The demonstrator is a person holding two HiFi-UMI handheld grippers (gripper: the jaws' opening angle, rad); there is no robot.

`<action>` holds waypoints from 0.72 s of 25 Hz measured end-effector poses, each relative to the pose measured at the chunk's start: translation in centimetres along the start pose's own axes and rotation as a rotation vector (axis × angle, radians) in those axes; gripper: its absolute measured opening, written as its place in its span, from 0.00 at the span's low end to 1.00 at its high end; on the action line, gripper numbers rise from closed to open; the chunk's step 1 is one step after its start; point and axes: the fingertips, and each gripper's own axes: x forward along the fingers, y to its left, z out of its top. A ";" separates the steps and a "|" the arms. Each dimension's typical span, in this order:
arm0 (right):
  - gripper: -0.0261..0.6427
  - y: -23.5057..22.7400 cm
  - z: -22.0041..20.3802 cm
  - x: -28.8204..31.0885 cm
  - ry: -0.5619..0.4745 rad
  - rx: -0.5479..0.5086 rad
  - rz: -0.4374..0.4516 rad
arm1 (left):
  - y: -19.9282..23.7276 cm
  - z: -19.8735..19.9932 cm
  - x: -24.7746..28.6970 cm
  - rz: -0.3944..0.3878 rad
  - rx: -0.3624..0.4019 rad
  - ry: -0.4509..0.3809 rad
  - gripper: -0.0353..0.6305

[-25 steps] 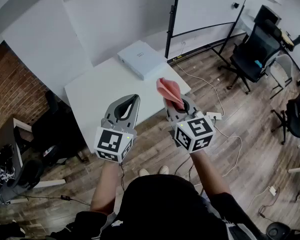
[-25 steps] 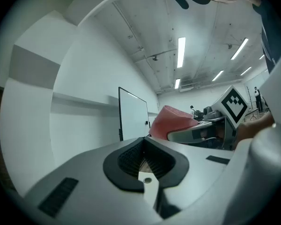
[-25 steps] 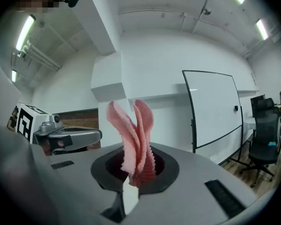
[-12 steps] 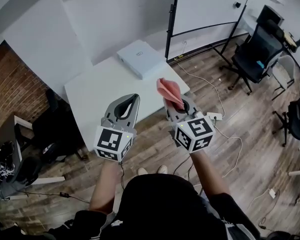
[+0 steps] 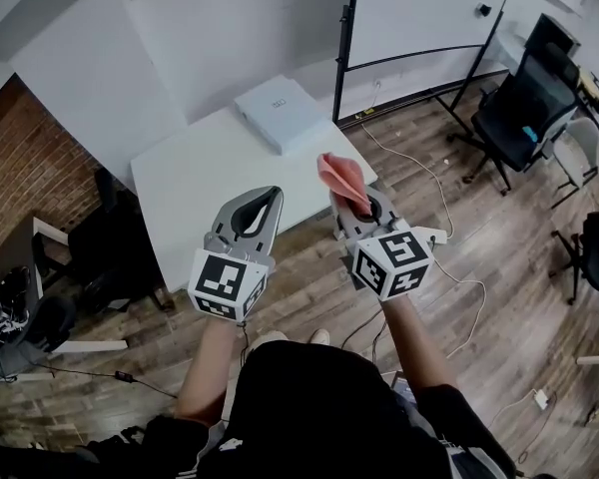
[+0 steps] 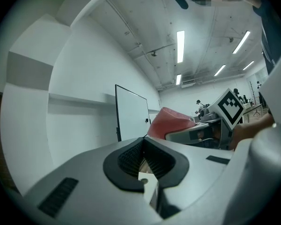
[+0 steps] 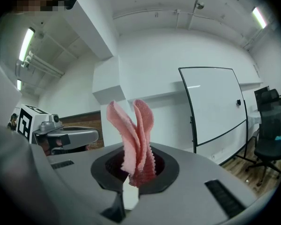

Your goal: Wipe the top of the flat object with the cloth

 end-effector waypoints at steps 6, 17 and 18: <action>0.11 -0.7 -0.5 0.3 0.007 0.010 0.027 | -0.2 0.0 0.6 0.028 0.014 0.007 0.07; 0.11 -2.2 -0.8 5.6 0.025 0.015 0.049 | 4.0 -1.5 3.9 0.036 -0.004 0.011 0.07; 0.11 -2.3 -0.7 6.5 0.027 0.013 0.049 | 4.7 -1.7 4.3 0.037 -0.008 0.009 0.07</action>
